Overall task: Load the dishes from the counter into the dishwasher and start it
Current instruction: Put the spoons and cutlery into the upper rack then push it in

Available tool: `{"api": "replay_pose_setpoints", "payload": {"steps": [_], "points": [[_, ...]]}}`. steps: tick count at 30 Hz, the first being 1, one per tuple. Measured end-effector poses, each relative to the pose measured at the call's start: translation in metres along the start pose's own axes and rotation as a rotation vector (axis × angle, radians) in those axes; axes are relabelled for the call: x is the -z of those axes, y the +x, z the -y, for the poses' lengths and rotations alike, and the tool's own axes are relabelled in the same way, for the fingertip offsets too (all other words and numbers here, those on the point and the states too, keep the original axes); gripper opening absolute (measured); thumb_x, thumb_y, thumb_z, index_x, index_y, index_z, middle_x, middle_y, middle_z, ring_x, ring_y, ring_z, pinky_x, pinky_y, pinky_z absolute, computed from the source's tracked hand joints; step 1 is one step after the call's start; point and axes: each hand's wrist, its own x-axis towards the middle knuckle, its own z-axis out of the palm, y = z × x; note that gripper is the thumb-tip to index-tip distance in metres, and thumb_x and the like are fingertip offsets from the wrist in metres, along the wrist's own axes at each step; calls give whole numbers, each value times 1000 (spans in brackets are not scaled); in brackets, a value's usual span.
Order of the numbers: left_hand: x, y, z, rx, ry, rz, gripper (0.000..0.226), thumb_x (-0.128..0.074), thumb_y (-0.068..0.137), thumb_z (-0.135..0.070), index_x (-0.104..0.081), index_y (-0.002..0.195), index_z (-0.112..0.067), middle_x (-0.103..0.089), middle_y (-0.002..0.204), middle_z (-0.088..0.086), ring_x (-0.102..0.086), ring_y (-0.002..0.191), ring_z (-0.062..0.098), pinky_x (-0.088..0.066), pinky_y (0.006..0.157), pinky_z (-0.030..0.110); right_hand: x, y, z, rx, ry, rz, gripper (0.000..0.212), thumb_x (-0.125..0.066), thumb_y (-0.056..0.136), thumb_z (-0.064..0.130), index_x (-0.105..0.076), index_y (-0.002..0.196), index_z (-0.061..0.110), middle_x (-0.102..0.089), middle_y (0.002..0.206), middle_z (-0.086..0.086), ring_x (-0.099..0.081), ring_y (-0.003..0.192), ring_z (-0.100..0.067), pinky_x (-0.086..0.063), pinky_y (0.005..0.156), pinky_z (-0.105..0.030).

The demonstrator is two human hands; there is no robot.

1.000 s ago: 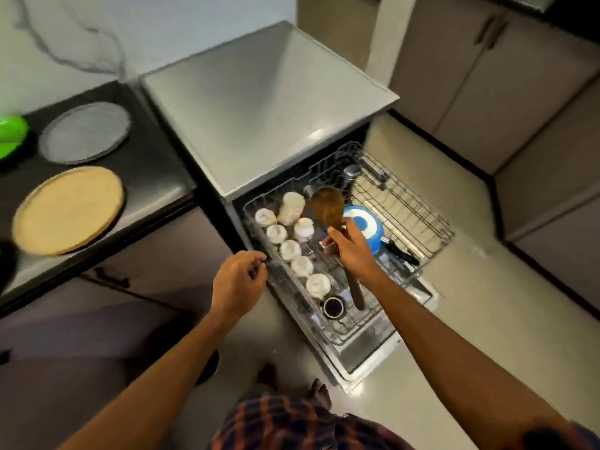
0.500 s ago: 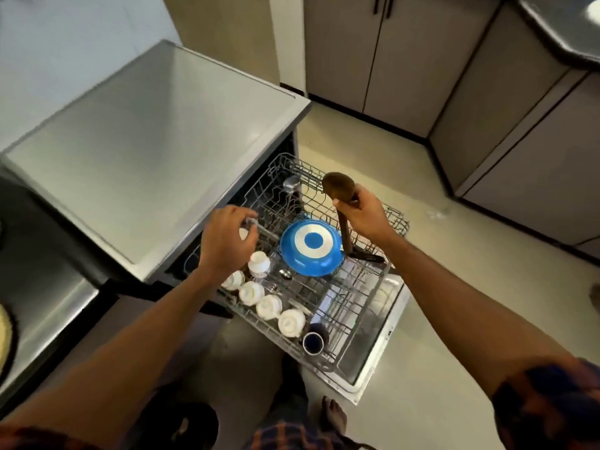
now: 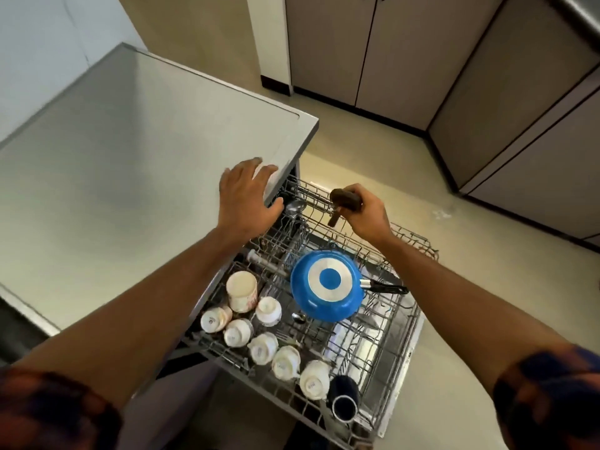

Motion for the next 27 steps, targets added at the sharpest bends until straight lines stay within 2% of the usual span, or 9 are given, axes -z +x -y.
{"api": "replay_pose_setpoints", "payload": {"steps": [2,6,12,16,21,24,27], "points": [[-8,11,4,44,-2,48,65,-65,82,-48,-48,140,-26,-41,150,6,-36,140,29,-23,117,57,-13,12,-2,-36,19,-13,35,-74,86,2,-64,114,21,-62,93,22,-58,82,18,-41,67,-2],[-24,10,5,44,35,29,63,-66,80,-46,-43,135,-26,-41,148,8,-36,139,30,-25,116,56,-33,32,-11,-85,64,-21,33,-71,87,-3,-64,114,14,-61,95,20,-56,81,24,-47,66,-5],[-29,13,4,52,65,6,64,-70,80,-36,-40,136,-27,-40,147,8,-34,139,30,-26,118,52,-55,53,-26,-139,72,31,37,-71,87,-4,-64,112,21,-64,97,19,-62,85,12,-52,68,-10],[-31,14,6,56,72,-1,62,-69,82,-36,-41,136,-28,-40,147,7,-34,139,29,-26,118,50,-64,58,-36,-121,25,93,34,-69,87,-2,-65,108,24,-70,104,7,-67,97,-11,-61,80,-36],[-31,14,6,71,23,-18,53,-64,89,-44,-45,136,-30,-41,149,5,-34,141,27,-24,119,49,-72,62,-46,-173,-55,95,37,-64,87,-6,-67,104,28,-69,109,2,-66,97,-18,-61,79,-45],[-31,15,7,80,19,-18,50,-61,91,-44,-46,137,-30,-41,149,4,-34,141,26,-25,119,49,-73,63,-41,-155,-61,65,31,-66,88,-1,-69,104,26,-72,102,4,-67,90,-14,-62,74,-42],[-30,15,6,80,30,-15,49,-62,91,-41,-46,136,-30,-41,149,5,-34,141,27,-26,118,50,-67,62,-29,-92,-47,-8,22,-72,87,8,-72,104,22,-71,92,9,-66,82,-9,-58,70,-30]]}}
